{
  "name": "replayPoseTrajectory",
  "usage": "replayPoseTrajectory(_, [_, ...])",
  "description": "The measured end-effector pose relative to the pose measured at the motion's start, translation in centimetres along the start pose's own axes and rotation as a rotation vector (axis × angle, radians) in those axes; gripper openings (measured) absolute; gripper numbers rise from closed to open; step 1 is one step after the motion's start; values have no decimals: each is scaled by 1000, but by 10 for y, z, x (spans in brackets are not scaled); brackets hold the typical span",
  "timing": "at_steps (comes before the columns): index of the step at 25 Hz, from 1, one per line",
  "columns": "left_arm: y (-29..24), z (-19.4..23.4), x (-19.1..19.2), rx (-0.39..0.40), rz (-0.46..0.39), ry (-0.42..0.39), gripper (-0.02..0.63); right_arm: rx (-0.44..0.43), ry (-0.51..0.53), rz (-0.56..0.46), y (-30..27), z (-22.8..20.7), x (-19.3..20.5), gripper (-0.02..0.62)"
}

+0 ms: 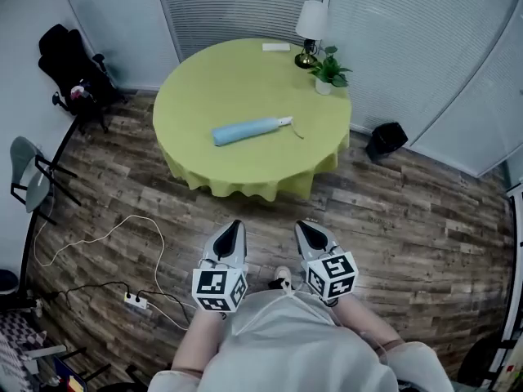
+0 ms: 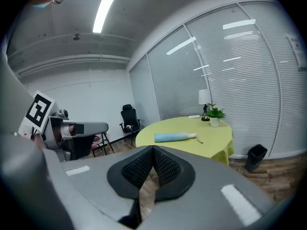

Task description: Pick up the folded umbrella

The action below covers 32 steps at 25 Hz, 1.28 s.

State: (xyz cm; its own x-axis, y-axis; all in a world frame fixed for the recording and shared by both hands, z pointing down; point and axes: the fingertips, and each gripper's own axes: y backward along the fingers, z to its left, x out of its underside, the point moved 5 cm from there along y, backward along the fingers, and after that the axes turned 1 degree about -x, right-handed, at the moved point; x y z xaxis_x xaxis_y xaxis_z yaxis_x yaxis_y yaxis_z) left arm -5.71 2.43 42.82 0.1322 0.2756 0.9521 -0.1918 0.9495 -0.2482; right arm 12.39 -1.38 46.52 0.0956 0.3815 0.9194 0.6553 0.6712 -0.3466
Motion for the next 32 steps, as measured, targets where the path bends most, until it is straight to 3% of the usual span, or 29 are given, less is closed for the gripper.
replayPoseTrajectory(7, [-90,-29,0,-52,35,39,6,-50,9,24,-38,-96,-26,0])
replayPoseTrajectory(14, [-143,-11,-5,-8,22,160,6,-61,-39,72,-89,-134,-30,0])
replayPoseTrajectory(21, [-216,43,-30,19,36,113,6,-14,-51,45,-157,-154,-66,0])
replayPoseTrajectory(27, [-301,92,-44,86,108,-79,6,50,-54,57,-233,-178,-102,0])
replayPoseTrajectory(32, [-361,144,-48,138,169,-25,8,64,-57,67,-299,-184,-121,0])
